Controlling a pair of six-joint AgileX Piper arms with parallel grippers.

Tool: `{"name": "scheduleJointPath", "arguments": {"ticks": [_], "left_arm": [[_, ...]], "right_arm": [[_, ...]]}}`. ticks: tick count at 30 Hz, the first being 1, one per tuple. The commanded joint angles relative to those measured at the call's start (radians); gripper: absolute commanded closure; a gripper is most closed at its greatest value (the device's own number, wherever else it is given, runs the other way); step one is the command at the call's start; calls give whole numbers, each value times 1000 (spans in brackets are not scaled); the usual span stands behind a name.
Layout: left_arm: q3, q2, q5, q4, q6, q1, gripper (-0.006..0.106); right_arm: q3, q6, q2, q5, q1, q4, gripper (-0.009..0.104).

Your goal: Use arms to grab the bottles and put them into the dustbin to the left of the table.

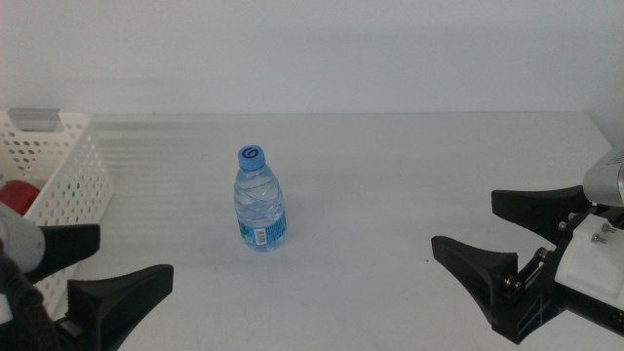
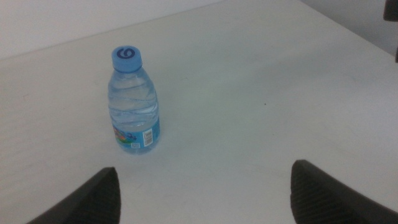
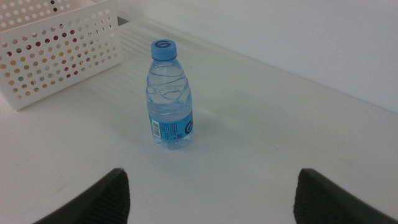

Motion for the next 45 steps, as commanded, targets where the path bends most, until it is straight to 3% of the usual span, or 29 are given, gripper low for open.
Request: {"name": "scheduleJointPath", "arguments": {"ticks": [1, 9, 14, 20, 23, 32, 45], "left_arm": [[-28, 2, -87, 11, -9, -4, 10], [-35, 30, -219, 68, -56, -2, 10], [-83, 143, -295, 136, -92, 18, 10], [-148, 306, -412, 152, -96, 32, 10], [-171, 381, -448, 226, -91, 63, 10], [-172, 560, -640, 297, -128, 208, 12], [-171, 839, -987, 333, -165, 246, 13]], "right_arm": [[-25, -17, -8, -68, -8, -6, 25], [-25, -17, -8, -68, -8, -6, 25], [-25, -17, -8, -69, -8, -6, 25], [-25, -17, -8, -68, -8, -6, 25], [-25, -18, -8, -68, -8, -6, 25], [-25, -18, -7, -68, -8, -6, 25], [-25, -18, -7, -68, -8, -6, 25]]}}
